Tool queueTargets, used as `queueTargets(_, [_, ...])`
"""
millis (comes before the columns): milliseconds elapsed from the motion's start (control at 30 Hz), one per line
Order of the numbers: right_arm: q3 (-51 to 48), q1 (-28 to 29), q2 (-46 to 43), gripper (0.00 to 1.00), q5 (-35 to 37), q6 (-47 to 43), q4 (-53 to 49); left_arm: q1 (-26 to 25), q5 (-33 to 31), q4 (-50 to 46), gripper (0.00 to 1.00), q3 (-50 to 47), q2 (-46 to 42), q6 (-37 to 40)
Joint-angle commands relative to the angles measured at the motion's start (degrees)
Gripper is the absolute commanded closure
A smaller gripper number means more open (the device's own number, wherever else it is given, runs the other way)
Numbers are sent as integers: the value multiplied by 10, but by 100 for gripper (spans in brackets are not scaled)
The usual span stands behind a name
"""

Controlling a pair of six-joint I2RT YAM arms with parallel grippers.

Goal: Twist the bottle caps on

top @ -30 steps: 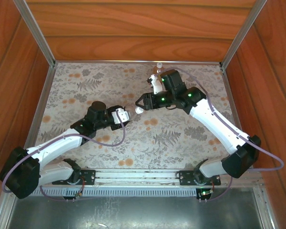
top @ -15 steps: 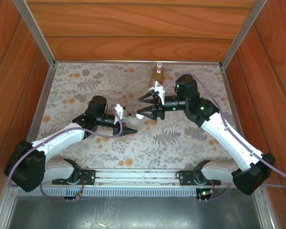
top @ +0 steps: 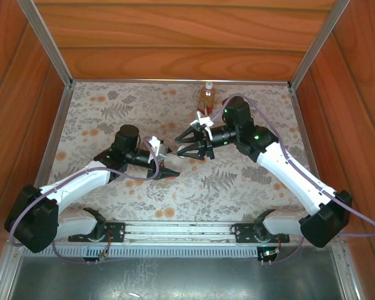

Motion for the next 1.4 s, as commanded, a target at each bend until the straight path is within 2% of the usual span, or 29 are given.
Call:
queueTargets(0, [-4, -5, 5, 55, -23, -21, -17, 4, 11, 6, 41, 18, -12, -1])
queueTargets(200, [-3, -5, 10, 58, -21, -30, -22, 6, 8, 5, 41, 21, -12, -4])
queueTargets(300, [-3, -5, 11, 67, -20, -27, -18, 6, 2, 6, 41, 21, -13, -4])
queueTargets(400, [-7, -4, 11, 80, -7, -7, 6, 5, -41, 7, 41, 21, -11, 0])
queueTargets(467, [-18, -4, 12, 87, 21, 36, 49, 4, -107, 12, 41, 21, -13, 0])
queueTargets(533, [-31, -4, 18, 96, 87, 102, 105, 2, -190, 24, 41, 20, -17, -1])
queueTargets(667, [-41, -3, 50, 100, 301, 252, 180, -4, -408, 60, 41, 25, -20, 3])
queueTargets(767, [-59, 4, 71, 100, 448, 380, 230, -27, -591, 122, 43, 27, -9, 9])
queueTargets(867, [-66, 10, 96, 100, 540, 477, 244, -55, -699, 169, 45, 31, 12, 40])
queueTargets(967, [-62, 13, 120, 99, 575, 512, 255, -86, -752, 175, 45, 44, 36, 88])
queueTargets(1033, [-55, 13, 130, 97, 576, 511, 252, -94, -751, 175, 45, 46, 46, 97])
queueTargets(1100, [-45, 13, 133, 90, 563, 492, 245, -95, -742, 174, 45, 41, 47, 88])
queueTargets(1200, [-49, 12, 116, 71, 499, 408, 277, -91, -709, 174, 45, 25, 38, 65])
queueTargets(1267, [-54, 12, 90, 54, 422, 303, 298, -64, -606, 165, 45, 10, 26, 30])
queueTargets(1367, [-75, 9, 43, 40, 349, 222, 307, -20, -412, 152, 45, -10, 3, -23])
